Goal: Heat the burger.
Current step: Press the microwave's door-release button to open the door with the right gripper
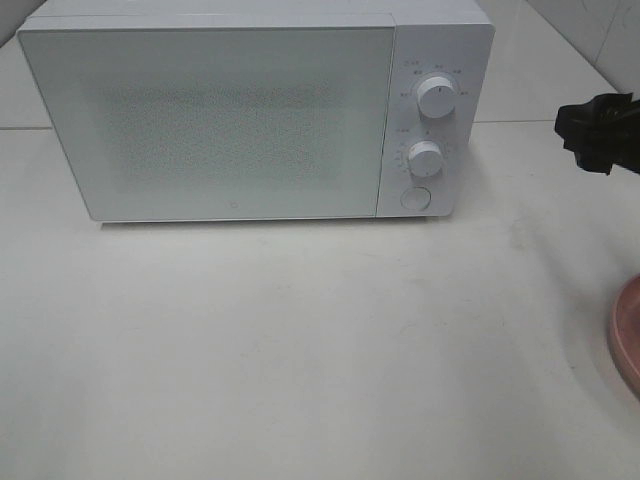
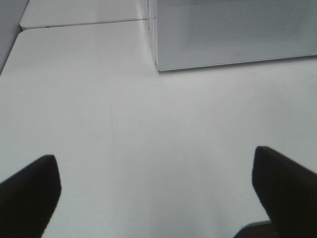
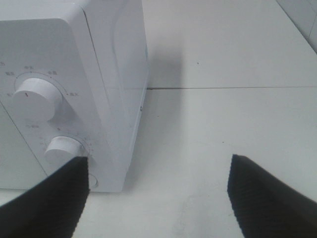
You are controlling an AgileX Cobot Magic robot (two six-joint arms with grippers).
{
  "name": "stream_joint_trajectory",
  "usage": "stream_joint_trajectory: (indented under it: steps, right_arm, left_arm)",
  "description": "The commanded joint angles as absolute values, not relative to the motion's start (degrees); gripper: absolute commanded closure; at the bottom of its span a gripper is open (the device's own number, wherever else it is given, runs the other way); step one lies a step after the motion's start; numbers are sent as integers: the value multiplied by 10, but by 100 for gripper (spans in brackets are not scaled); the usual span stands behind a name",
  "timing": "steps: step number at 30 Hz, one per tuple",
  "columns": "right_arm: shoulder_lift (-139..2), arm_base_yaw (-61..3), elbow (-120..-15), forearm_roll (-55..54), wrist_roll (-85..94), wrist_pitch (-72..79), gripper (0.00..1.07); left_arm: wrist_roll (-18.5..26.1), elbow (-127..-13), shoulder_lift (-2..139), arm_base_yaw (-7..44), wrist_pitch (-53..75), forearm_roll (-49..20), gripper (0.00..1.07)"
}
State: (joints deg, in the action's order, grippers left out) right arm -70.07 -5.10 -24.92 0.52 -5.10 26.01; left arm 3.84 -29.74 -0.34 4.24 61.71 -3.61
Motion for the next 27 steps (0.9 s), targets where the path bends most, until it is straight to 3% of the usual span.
stream_joint_trajectory:
  steps: [1, 8, 10, 13, 15, 21, 27]
  right_arm:
    - [-722, -49, -226, -30, -18, 333, 31]
    - [-769, -84, -180, -104, 57, 454, 31]
    - [-805, -138, -166, -178, 103, 515, 31]
    - [-814, -152, -164, -195, 113, 526, 31]
    - [-847, -205, -162, -242, 138, 572, 31]
    - [-882, -265, -162, -281, 143, 623, 31]
    - [-920, -341, -162, -392, 169, 690, 31]
  left_arm:
    - [39, -296, -15, 44, 612, -38, 9]
    - [39, -296, -15, 44, 612, -38, 9]
    - [39, -296, -15, 44, 612, -38, 9]
    - [39, -296, -15, 44, 612, -38, 9]
    - [39, -296, -15, 44, 612, -38, 9]
    - [39, -296, -15, 44, 612, -38, 9]
    - [39, -296, -15, 44, 612, -38, 9]
